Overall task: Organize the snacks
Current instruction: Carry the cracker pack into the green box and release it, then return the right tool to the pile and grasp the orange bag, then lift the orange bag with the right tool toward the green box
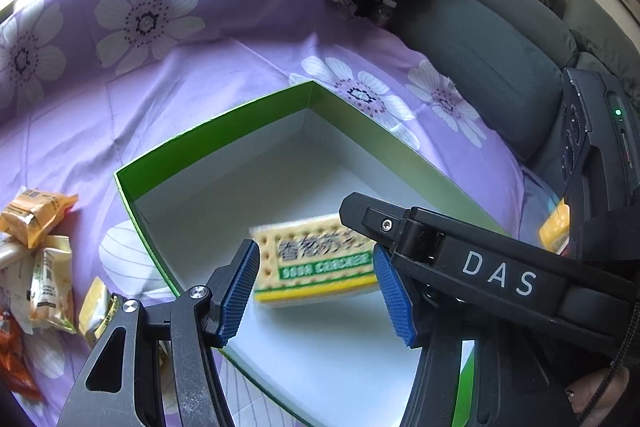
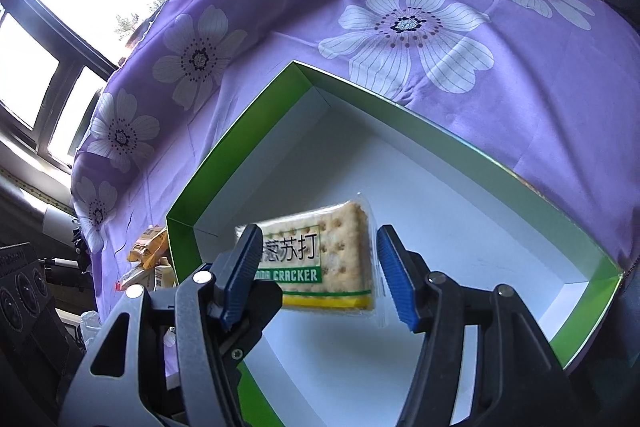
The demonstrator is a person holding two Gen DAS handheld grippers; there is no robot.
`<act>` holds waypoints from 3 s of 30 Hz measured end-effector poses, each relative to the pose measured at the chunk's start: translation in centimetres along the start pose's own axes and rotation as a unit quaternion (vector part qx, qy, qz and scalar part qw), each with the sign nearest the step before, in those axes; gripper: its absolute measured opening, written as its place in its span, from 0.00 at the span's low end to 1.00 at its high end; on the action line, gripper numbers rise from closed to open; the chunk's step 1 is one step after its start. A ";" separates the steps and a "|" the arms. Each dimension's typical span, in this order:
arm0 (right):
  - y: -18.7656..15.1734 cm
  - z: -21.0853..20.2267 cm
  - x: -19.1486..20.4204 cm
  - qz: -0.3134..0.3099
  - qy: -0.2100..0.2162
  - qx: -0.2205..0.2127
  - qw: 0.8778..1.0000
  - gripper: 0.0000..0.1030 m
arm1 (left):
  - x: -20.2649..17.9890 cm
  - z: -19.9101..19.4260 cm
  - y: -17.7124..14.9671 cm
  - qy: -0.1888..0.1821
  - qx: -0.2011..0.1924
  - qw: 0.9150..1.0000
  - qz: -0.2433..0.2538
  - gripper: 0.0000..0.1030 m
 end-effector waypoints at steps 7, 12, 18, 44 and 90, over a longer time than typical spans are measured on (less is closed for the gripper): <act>-0.1 -1.5 1.7 -0.028 -0.011 -0.038 0.999 0.77 | 2.6 -4.2 -1.1 0.034 -0.039 0.998 -0.027 0.58; -0.6 -2.0 4.3 -0.068 -0.003 -0.052 0.996 0.81 | 6.8 -8.0 -3.2 0.059 -0.069 0.992 -0.091 0.58; -2.3 -1.5 8.7 -0.134 0.003 -0.055 0.989 0.87 | 12.8 -12.6 -6.8 0.120 -0.103 0.972 -0.175 0.65; -13.4 11.0 26.4 -0.299 0.128 0.180 0.928 0.82 | 27.9 -11.9 -18.0 0.127 -0.056 0.911 -0.388 0.75; -13.3 11.1 20.4 -0.311 0.073 0.203 0.926 0.64 | 19.7 -8.5 -15.6 0.039 0.007 0.967 -0.253 0.45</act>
Point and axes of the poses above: each gripper's, at about its wrist camera, not at the fingertips, and z roughly the way its jaws point, x to its left, y to its top, the point moved 5 cm from there along z, roughly the way its jaws point, and after that the axes turned 10 degrees about x, right-handed, at the moved point
